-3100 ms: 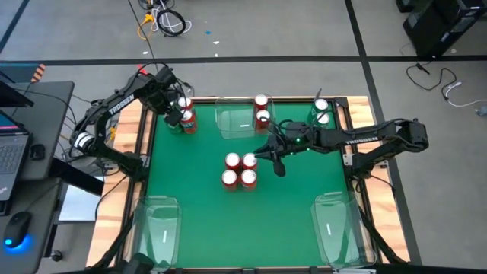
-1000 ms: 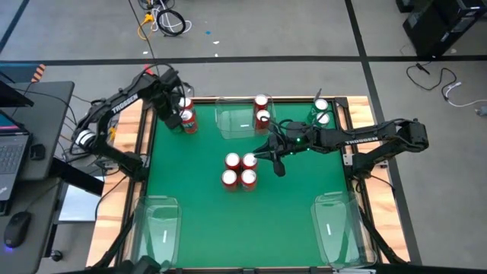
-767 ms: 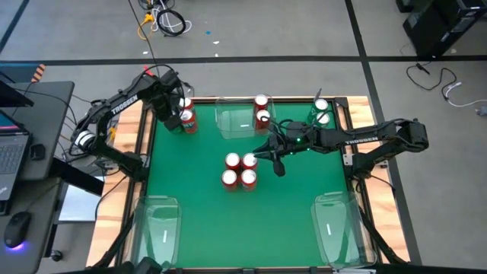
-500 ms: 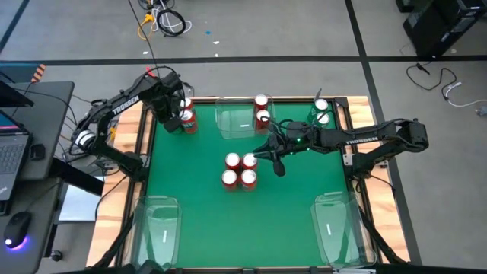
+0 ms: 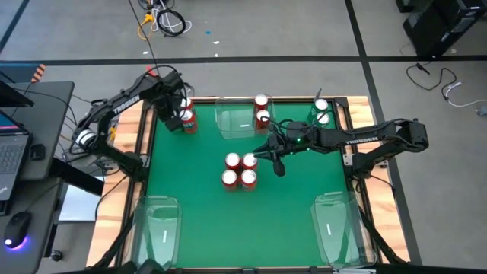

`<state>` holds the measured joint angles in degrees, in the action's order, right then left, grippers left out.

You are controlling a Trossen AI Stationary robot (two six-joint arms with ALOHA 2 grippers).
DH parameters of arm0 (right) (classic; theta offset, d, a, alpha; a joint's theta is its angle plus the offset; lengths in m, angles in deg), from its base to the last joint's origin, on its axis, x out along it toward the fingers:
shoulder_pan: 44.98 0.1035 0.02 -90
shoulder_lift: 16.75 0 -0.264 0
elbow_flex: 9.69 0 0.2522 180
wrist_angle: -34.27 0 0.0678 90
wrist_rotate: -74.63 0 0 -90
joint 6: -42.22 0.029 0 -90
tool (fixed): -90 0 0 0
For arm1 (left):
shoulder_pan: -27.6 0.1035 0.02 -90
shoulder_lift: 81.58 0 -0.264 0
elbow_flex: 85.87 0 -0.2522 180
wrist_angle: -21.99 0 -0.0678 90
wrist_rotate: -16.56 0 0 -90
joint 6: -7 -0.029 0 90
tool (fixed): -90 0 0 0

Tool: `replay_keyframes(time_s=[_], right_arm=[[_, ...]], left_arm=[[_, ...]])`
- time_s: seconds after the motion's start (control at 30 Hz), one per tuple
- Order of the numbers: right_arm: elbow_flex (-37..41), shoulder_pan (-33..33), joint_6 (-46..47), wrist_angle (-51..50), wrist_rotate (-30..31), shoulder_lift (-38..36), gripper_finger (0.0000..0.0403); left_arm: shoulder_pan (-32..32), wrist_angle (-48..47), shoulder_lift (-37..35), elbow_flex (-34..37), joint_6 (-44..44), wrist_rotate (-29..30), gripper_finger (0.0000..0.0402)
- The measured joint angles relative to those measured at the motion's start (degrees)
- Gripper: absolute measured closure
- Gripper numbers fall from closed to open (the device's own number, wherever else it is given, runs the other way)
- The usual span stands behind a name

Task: Sort soda cans
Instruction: Put the red soda can into the middle right transparent bin

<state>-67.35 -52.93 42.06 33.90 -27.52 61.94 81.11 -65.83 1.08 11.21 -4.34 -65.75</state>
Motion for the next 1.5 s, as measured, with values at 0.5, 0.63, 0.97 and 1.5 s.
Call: replay_keyframes(time_s=[0.5,0.63,0.97,1.5], right_arm=[[0.0,0.0,0.4,-0.2,0.6,0.0,0.0330],[0.0,-0.1,1.0,-2.9,3.8,-1.2,0.0317],[0.0,-0.2,1.8,-14.4,16.0,-7.2,0.0258],[0.0,2.8,6.7,-1.7,10.1,4.6,0.0181]], left_arm=[[-0.9,7.9,0.0,-6.4,-0.3,-9.4,0.0400],[-3.7,11.5,0.0,-6.4,-0.3,-10.2,0.0400],[-12.0,31.6,-0.6,-6.4,-0.4,-16.6,0.0399],[-22.7,66.6,-1.7,11.2,-0.3,-26.5,0.0399]])
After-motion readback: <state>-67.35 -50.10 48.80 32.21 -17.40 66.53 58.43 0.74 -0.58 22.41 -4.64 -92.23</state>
